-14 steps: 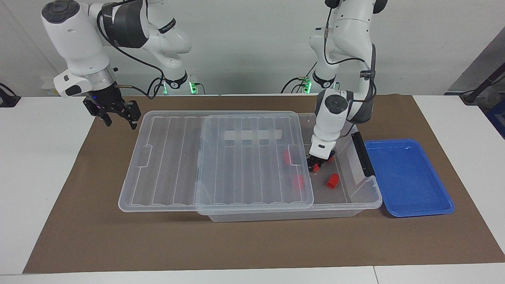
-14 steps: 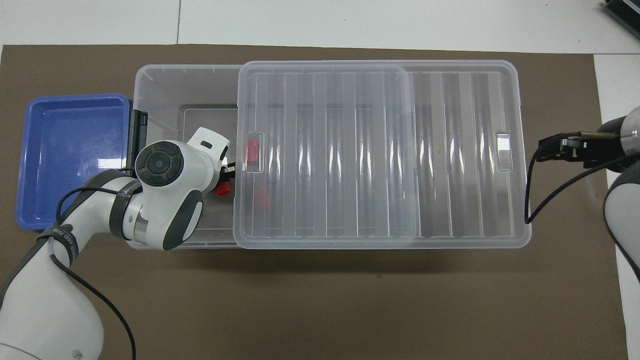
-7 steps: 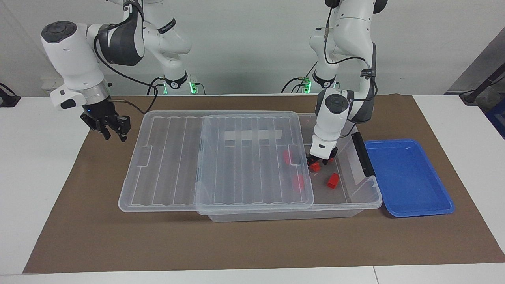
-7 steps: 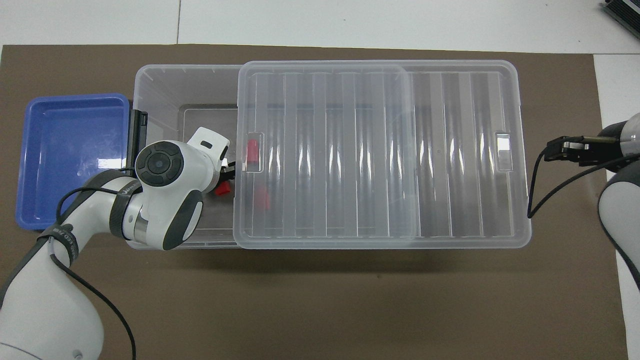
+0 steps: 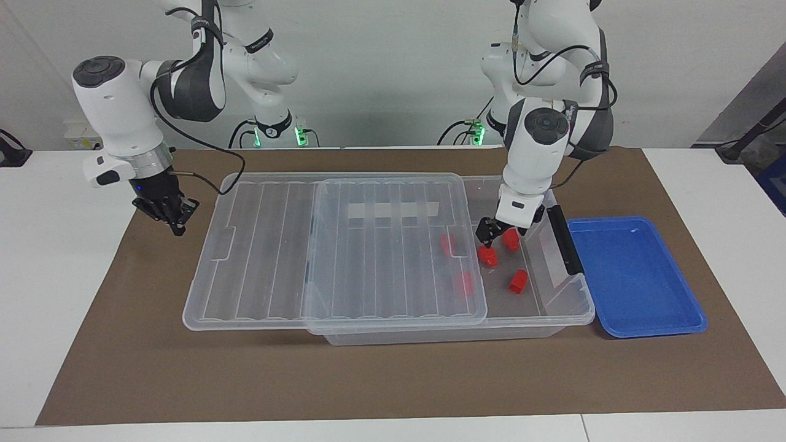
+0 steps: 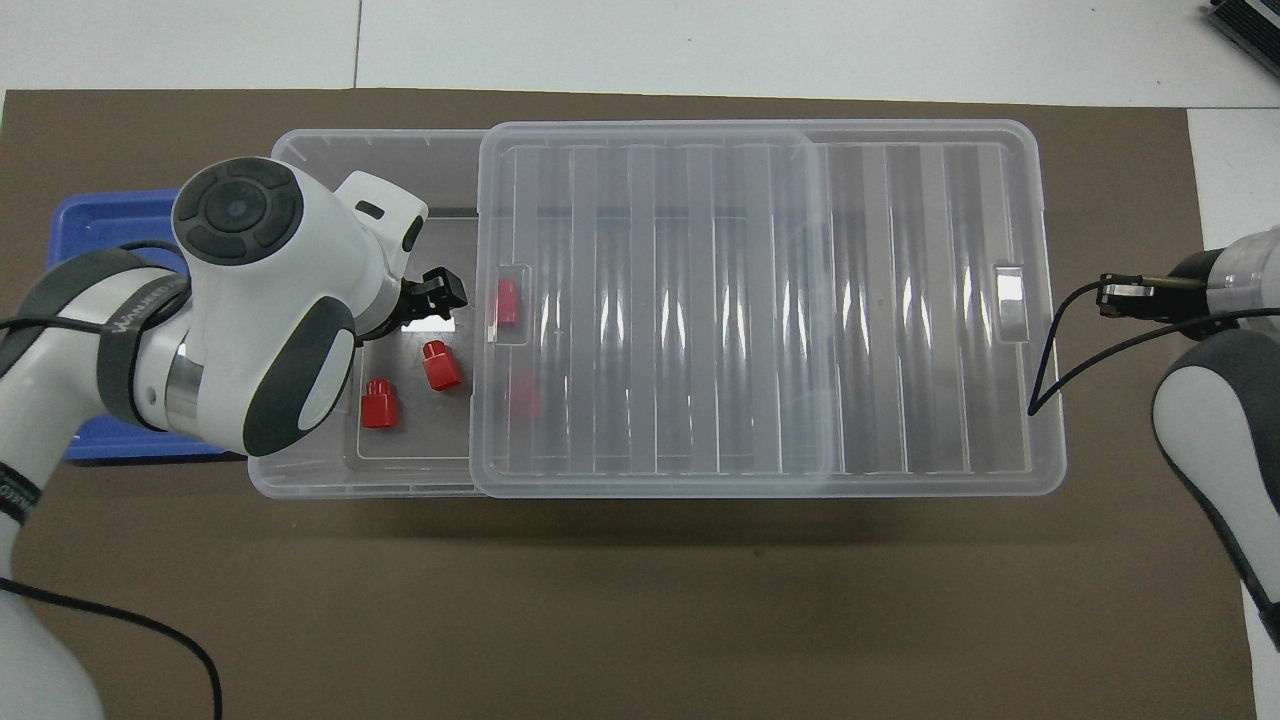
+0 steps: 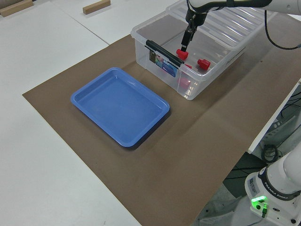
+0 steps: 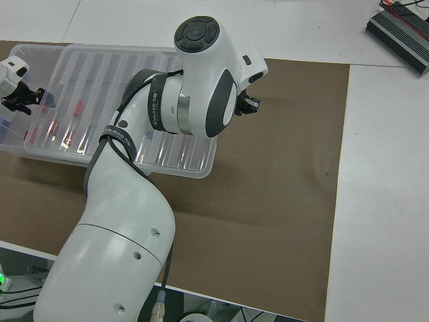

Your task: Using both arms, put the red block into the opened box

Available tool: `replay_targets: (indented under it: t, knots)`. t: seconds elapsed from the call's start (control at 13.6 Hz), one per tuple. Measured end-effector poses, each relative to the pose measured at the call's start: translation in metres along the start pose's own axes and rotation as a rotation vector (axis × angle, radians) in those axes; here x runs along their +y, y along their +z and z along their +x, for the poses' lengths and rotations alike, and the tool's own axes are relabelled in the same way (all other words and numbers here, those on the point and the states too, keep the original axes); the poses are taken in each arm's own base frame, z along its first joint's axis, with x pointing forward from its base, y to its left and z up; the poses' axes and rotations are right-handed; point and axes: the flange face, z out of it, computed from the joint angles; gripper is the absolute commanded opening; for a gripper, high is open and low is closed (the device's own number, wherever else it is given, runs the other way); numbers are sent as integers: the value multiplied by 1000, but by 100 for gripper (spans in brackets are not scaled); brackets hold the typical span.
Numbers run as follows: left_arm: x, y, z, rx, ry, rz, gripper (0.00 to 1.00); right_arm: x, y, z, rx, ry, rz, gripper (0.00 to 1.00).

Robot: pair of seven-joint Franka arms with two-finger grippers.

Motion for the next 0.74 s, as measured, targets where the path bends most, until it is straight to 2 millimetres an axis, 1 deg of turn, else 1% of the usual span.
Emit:
replay_targets:
  t: [0.07,0.15,0.22,0.29,0.37,0.44,0.51,0.59,0.66,0.74]
  knots:
    - [-7,-16,-1,-10,29,10,100,0,2,1,0,-8,1,0]
    - [-20,-33,2,-20,69,19,100,0,4,1,-1,-12,1,0]
    - [-39,-51,10,-27,123,25,100,-1,4,1,-2,-14,1,0]
    - [-67,-66,22,-31,176,26,100,-2,4,1,-2,-16,2,0]
    - [-104,-77,37,-30,218,23,100,-4,4,1,-3,-19,2,0]
    - [-144,-84,52,-26,252,20,100,-6,5,0,-3,-23,3,0]
    - [-182,-85,63,-25,281,19,100,-10,5,0,-4,-29,4,0]
    - [-214,-85,71,-27,309,18,100,-14,6,-1,-7,-36,5,0]
    - [-234,-84,75,-29,330,16,100,-16,8,-2,-11,-41,6,0]
    - [-241,-83,76,-31,345,15,100,-20,10,-2,-14,-46,7,0]
